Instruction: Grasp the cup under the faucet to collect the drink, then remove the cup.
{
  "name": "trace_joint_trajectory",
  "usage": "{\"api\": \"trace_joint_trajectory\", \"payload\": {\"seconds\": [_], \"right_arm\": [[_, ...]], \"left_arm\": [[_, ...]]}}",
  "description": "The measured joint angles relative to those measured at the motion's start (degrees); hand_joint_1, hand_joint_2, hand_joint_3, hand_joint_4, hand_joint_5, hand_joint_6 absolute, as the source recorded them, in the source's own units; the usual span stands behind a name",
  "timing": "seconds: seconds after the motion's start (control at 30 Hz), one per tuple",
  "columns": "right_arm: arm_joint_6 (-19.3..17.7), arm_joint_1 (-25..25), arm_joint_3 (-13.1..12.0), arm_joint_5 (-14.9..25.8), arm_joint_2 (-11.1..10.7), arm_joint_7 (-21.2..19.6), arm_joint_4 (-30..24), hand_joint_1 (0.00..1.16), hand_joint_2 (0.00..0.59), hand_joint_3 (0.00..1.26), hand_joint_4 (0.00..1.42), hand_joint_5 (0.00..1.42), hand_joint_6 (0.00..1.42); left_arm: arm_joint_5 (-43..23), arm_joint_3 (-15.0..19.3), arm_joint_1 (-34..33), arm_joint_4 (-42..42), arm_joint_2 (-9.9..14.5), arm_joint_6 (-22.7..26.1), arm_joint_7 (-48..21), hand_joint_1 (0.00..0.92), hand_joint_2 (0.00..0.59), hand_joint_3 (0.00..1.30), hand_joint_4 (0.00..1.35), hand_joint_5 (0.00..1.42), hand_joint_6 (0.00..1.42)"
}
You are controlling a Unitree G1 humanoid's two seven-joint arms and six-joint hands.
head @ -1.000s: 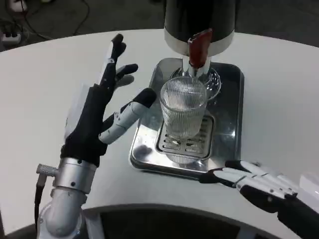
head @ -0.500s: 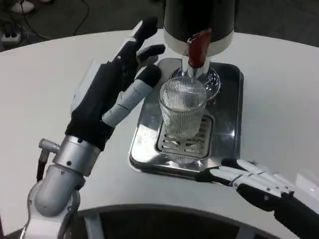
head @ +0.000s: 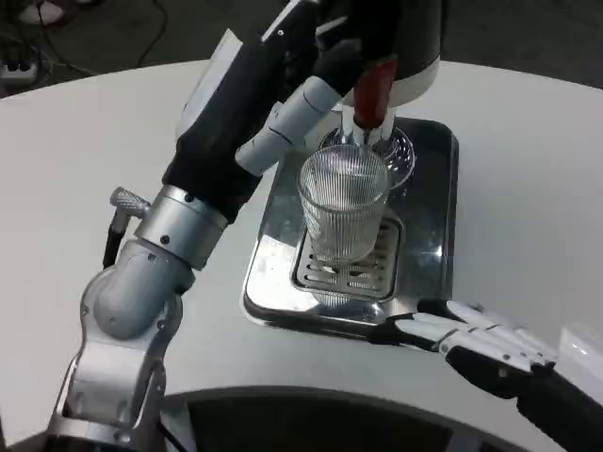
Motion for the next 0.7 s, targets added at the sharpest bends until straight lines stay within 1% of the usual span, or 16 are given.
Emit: {"api": "trace_joint_trajectory", "payload": {"seconds": [0.23, 0.4, 0.43, 0.5, 0.63, 0.7], "right_arm": [[0.03, 0.01, 0.0, -0.01, 0.24, 0.0, 0.0, 0.56, 0.446, 0.17, 0.12, 0.04, 0.0], [0.29, -0.21, 0.14, -0.11, 0.26, -0.01, 0.0, 0.56, 0.446, 0.17, 0.12, 0.04, 0.0], [0.51, -0.38, 0.22, -0.15, 0.27, -0.01, 0.0, 0.56, 0.446, 0.17, 0.12, 0.04, 0.0], [1.04, -0.9, 0.49, -0.26, 0.28, -0.01, 0.0, 0.56, 0.446, 0.17, 0.12, 0.04, 0.0], [1.59, -1.84, 1.35, -0.76, 0.32, -0.07, 0.0, 0.56, 0.446, 0.17, 0.12, 0.04, 0.0], [1.7, -2.26, 1.69, -1.06, 0.39, -0.09, 0.0, 0.56, 0.446, 0.17, 0.12, 0.04, 0.0]], "left_arm": [[-0.61, -0.29, -0.01, -1.06, -1.98, 2.24, -1.77, 0.135, 0.084, 0.1, 0.06, 0.19, 0.18], [-0.55, -0.58, -0.14, -0.81, -1.83, 2.85, -3.77, 0.129, 0.085, 0.1, 0.06, 0.19, 0.18], [-0.49, -0.76, -0.42, -0.47, -1.6, 2.87, -4.5, 0.112, 0.085, 0.1, 0.05, 0.19, 0.18], [-0.42, -1.39, -1.14, 0.13, -0.49, 2.99, -6.35, 0.047, 0.094, 0.09, 0.05, 0.17, 0.16], [-0.43, -2.08, -2.31, 0.51, 1.63, 4.13, -9.25, 0.003, 0.095, 0.09, 0.04, 0.17, 0.14], [-0.29, -2.24, -2.88, 0.51, 2.82, 4.52, -10.26, 0.0, 0.094, 0.09, 0.04, 0.16, 0.11]]}}
